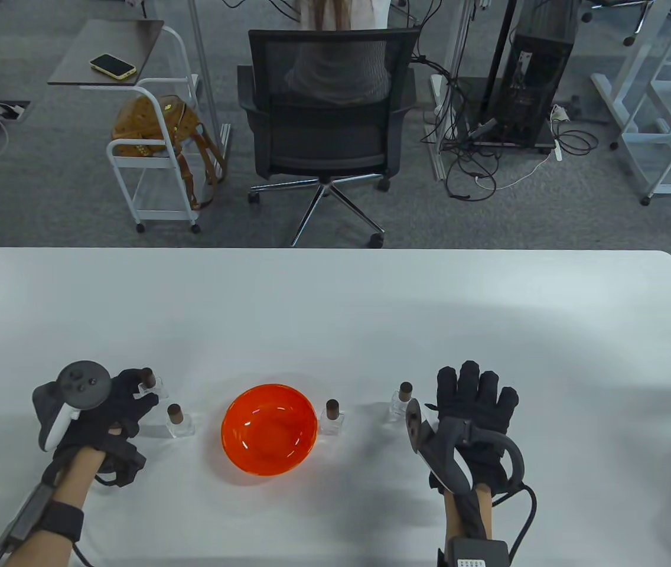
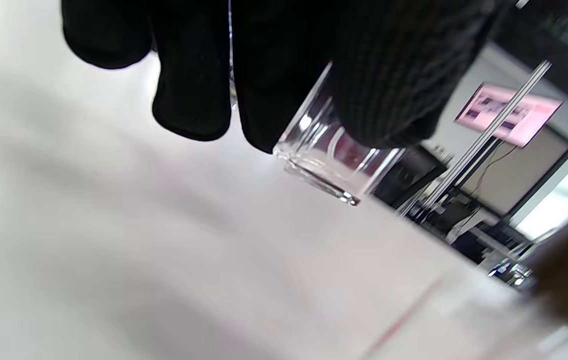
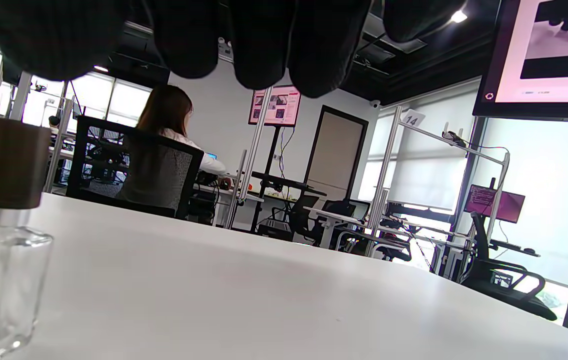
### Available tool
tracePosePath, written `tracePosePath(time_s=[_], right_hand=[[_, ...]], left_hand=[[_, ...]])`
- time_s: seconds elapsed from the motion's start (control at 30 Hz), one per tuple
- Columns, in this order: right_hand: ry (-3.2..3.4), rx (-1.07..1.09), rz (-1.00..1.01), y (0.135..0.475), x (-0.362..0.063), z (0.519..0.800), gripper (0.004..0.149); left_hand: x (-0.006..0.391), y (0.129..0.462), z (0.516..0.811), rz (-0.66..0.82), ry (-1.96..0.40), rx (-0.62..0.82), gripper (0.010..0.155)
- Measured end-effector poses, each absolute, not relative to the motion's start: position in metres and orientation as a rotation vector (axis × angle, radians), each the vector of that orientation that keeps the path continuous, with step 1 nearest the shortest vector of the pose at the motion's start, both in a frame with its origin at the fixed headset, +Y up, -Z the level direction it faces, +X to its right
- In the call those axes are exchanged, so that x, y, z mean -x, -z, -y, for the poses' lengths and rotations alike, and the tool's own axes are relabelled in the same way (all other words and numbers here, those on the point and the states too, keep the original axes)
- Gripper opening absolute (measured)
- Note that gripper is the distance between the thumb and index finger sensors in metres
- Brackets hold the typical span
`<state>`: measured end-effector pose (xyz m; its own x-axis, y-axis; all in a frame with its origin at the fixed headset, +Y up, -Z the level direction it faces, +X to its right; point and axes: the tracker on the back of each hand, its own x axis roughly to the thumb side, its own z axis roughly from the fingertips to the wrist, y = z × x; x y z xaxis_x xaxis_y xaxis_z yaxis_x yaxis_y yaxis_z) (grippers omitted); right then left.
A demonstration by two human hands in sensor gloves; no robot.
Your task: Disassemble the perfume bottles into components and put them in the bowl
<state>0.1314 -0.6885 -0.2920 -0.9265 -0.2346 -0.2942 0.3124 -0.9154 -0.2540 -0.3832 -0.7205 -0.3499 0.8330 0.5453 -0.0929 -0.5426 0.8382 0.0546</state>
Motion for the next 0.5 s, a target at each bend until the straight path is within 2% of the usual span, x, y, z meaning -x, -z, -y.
tracePosePath(time_s=[0.1, 0.23, 0.33, 0.5], right_hand=[[2.810, -0.368, -0.451, 0.291, -0.130, 0.687, 0.070], [2.822, -0.346, -0.459, 0.291, -0.126, 0.685, 0.070], [2.822, -0.332, -0.465, 0.290, -0.123, 0.685, 0.070], [2.799, -0.309, -0.465, 0.288, -0.116, 0.686, 0.070]], left_hand=[[0.369, 0.342, 0.692, -0.043, -0.588, -0.095, 0.055], [0.326, 0.318, 0.652, 0.109, -0.564, -0.184, 0.055], [0.301, 0.303, 0.646, 0.182, -0.564, -0.204, 0.055], [0.270, 0.287, 0.664, 0.280, -0.539, -0.207, 0.055]])
